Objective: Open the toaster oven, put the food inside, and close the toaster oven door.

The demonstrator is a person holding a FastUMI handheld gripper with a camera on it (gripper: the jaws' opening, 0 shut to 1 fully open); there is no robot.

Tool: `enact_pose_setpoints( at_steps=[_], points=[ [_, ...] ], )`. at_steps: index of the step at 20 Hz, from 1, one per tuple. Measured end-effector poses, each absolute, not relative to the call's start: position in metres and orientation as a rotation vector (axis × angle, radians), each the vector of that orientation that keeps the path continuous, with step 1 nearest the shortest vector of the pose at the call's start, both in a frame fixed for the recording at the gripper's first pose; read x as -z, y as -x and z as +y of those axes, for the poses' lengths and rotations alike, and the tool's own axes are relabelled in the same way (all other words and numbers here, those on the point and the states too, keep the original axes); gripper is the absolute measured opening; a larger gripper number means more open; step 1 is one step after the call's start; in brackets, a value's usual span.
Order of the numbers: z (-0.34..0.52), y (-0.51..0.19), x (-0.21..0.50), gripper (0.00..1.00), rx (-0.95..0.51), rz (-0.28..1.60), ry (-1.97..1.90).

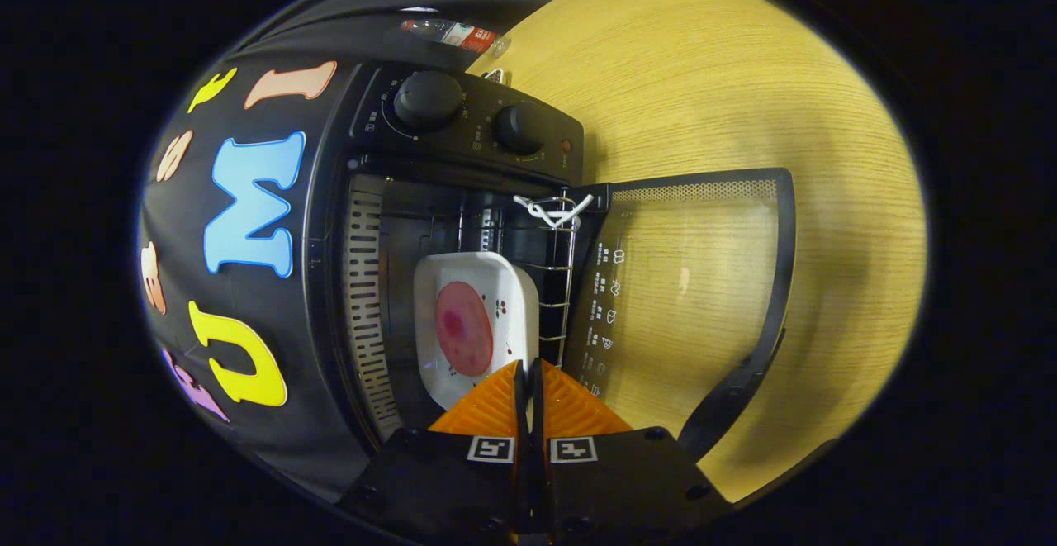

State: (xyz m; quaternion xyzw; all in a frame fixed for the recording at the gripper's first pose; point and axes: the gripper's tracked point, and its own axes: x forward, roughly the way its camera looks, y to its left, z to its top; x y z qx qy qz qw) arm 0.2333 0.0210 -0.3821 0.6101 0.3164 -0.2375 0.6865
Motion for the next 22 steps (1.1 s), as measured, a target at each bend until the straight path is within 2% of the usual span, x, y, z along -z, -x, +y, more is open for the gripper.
enact_pose_setpoints(
  at_steps=[6,11,17,19,22],
  points=[
    [0.025,-0.252,0.385,0.03,0.548,0.689,-1.396],
    [0.026,-0.255,0.377,0.12,0.511,0.674,-1.415],
    [0.031,-0.237,0.36,0.75,0.42,0.706,-1.385],
    [0.029,-0.224,0.353,0.91,0.398,0.734,-1.355],
    [0.03,-0.214,0.334,0.97,0.287,0.725,-1.256]
  ],
)
